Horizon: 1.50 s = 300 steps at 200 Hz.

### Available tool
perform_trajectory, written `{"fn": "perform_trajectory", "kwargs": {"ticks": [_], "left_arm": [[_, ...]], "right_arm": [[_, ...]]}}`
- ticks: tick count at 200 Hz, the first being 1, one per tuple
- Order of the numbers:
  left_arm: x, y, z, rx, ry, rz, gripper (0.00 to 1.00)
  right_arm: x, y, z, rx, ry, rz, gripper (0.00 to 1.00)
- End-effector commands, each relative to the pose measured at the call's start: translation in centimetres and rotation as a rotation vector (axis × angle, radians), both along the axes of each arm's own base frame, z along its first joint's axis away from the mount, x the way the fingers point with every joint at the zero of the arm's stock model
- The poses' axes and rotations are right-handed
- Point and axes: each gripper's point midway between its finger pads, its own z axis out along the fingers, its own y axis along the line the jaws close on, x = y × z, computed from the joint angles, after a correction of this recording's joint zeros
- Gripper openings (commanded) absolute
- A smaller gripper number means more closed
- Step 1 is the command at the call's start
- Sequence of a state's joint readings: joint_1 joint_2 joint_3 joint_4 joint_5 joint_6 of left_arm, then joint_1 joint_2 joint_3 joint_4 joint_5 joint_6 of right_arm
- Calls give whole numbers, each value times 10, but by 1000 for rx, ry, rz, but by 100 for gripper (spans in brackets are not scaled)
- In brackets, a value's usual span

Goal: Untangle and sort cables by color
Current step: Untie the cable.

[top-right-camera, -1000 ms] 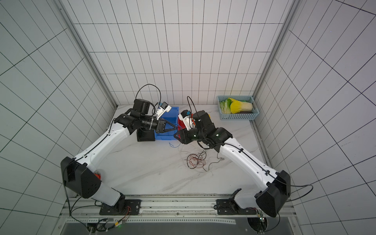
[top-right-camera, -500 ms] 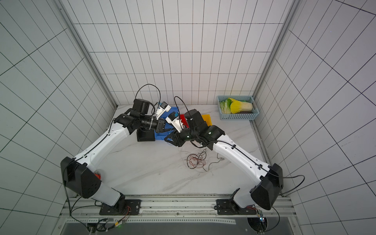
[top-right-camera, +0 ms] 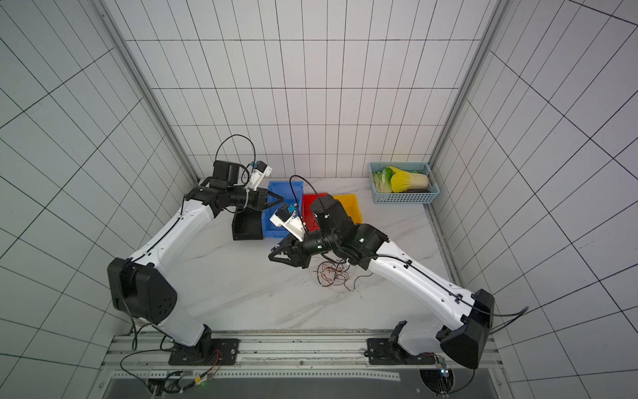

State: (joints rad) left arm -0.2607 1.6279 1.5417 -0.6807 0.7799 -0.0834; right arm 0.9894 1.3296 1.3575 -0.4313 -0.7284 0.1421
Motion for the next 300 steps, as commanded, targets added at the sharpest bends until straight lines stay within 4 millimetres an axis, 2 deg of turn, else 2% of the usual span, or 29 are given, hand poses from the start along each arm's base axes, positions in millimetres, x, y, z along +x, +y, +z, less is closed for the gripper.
{"fn": "perform_trajectory", "kwargs": {"ticks": [1,14,39,56,73,104,128,161,191,222,246,261,266,281,290,293,300], "left_arm": [[5,-1,22,-23,-61,-4,0],[3,0,29,-32,-78,-8,0],[-10,-1,49,-77,-102,-47,0],[-24,-4,67,-121,-124,-93,0],[-38,-4,85,-147,-164,-129,0],[-58,-3,108,-168,-207,-175,0],[-79,-7,123,-217,-208,-262,0],[-86,-8,127,-240,-187,-284,0],[-89,-8,127,-246,-179,-294,0],[-92,-8,130,-257,-169,-299,0],[-96,-8,132,-272,-153,-310,0],[-100,-8,134,-281,-145,-320,0],[-101,-8,134,-283,-143,-322,0],[-102,-6,133,-279,-143,-321,0],[-101,-4,132,-275,-145,-314,0],[-100,-3,131,-274,-145,-310,0],[-99,-1,130,-272,-144,-300,0]], "right_arm": [[-3,-4,-2,-1,-4,-13,28],[10,-9,-2,-25,-39,-98,33],[71,-40,-6,-120,-118,-443,42],[105,-65,-8,-127,-67,-594,44],[126,-82,-12,-118,-12,-675,51],[133,-83,-16,-122,2,-651,56],[134,-75,-17,-111,-43,-605,59],[130,-53,-11,-77,-95,-486,60],[136,-38,-4,-41,-185,-471,62],[142,-19,-5,-11,-189,-451,62],[153,-9,-14,-28,-203,-481,56],[159,-4,-12,-9,-212,-497,51],[162,-3,-10,5,-215,-506,44],[167,-2,-3,38,-230,-538,16],[168,-3,3,50,-239,-549,4],[168,-4,4,52,-243,-550,0],[165,-6,7,58,-252,-545,0]]}}
